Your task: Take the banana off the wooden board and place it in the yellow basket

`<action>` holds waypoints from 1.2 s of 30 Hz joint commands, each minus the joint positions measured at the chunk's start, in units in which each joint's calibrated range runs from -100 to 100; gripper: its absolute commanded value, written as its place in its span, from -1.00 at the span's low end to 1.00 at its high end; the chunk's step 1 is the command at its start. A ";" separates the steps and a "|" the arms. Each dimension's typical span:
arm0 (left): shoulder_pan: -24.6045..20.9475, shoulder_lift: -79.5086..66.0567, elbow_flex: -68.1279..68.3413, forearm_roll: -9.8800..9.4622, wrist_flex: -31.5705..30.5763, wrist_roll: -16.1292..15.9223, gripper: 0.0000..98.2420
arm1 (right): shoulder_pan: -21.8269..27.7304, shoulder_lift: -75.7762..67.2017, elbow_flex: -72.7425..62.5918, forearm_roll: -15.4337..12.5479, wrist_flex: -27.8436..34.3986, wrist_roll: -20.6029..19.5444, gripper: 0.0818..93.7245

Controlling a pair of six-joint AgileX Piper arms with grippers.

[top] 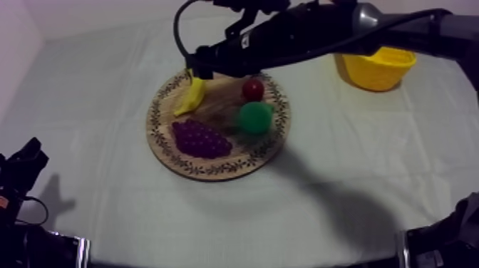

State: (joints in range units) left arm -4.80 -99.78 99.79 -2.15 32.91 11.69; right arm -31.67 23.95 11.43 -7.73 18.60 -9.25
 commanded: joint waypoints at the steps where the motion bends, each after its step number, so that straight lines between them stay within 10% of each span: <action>1: -0.01 -0.05 -0.01 -0.03 0.00 -0.02 -1.00 | 0.07 1.99 -1.47 0.56 0.43 -0.29 0.09; 36: -0.01 -0.05 -0.01 -0.03 0.00 0.01 -1.00 | -0.65 27.38 -31.59 19.80 10.51 -14.21 -0.18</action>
State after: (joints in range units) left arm -4.80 -99.78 99.79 -2.15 32.91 11.69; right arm -32.33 51.04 -19.61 11.76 28.56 -23.39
